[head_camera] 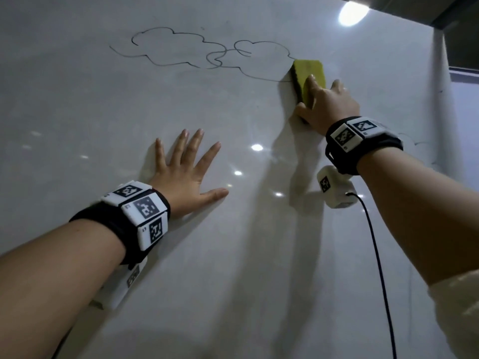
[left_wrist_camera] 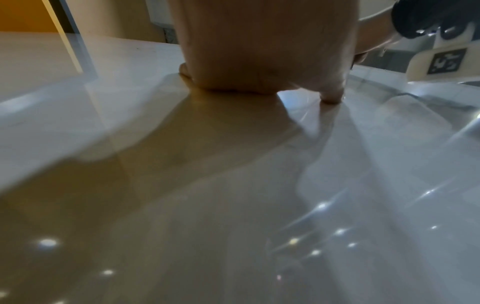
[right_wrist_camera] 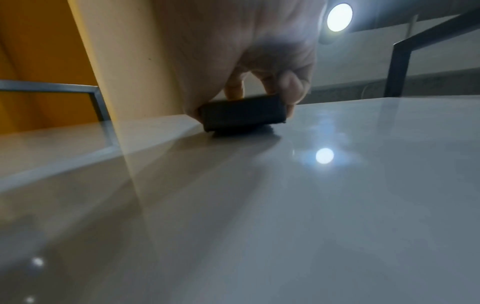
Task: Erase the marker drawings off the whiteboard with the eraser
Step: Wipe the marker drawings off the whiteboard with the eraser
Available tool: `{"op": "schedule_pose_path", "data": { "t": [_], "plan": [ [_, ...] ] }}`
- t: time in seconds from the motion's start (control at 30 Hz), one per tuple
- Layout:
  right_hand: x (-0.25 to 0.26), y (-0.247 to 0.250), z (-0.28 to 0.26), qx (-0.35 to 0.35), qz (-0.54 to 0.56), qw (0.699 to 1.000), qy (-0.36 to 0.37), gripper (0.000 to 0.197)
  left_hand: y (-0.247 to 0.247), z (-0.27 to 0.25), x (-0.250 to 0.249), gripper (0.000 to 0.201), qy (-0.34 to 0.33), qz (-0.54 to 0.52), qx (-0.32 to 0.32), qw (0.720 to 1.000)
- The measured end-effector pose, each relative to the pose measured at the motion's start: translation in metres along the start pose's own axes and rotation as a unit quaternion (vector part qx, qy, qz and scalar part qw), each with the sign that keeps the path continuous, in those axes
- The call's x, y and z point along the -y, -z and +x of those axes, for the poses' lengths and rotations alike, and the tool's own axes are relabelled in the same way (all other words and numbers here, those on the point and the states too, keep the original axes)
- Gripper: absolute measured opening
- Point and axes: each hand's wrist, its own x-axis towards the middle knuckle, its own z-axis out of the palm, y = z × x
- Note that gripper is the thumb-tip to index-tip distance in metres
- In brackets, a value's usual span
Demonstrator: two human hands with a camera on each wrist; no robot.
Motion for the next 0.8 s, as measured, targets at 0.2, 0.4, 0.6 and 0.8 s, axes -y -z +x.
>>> {"op": "schedule_pose_path", "data": {
  "t": [0.2,0.4,0.6,0.8],
  "plan": [
    [0.011,0.002,-0.002,0.007,0.033,0.999,-0.035,0.066,0.016,0.005,0.003,0.104,-0.008,0.021,-0.027,0.999],
    [0.021,-0.005,-0.01,-0.01,0.02,1.0,0.011,0.063,0.052,0.022,0.012,0.104,-0.01,0.048,-0.024,0.998],
    [0.024,-0.007,-0.008,-0.004,0.03,0.998,-0.053,0.059,0.069,0.033,0.029,0.077,-0.011,0.036,-0.024,0.999],
    [0.025,-0.013,-0.021,-0.001,0.012,1.0,0.015,0.062,0.07,0.048,0.043,0.093,0.067,0.037,0.027,0.997]
  ]
}}
